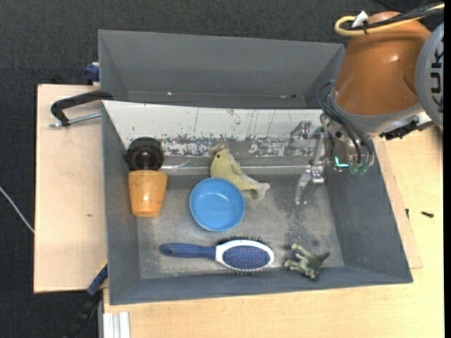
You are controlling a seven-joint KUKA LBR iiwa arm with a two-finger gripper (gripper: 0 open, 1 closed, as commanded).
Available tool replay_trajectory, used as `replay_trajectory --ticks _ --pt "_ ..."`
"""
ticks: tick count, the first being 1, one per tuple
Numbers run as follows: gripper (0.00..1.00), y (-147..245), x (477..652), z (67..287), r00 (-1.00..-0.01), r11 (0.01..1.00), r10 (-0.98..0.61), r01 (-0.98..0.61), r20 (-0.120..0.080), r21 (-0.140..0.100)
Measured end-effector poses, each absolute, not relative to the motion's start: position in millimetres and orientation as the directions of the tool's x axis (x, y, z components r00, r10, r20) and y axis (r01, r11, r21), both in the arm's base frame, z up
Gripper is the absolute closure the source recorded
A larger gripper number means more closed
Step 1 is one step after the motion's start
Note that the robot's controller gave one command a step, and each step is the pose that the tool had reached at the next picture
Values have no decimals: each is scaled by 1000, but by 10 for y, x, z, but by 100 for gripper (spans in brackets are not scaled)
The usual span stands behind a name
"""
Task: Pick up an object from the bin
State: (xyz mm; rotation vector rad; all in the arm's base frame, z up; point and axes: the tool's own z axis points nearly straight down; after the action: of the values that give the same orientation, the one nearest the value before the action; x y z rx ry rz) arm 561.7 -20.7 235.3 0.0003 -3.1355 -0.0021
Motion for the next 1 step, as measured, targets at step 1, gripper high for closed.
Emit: replay_trajectory --ticks 1 --pt "0 679 5145 1280 -999 999 -43 -43 8 4"
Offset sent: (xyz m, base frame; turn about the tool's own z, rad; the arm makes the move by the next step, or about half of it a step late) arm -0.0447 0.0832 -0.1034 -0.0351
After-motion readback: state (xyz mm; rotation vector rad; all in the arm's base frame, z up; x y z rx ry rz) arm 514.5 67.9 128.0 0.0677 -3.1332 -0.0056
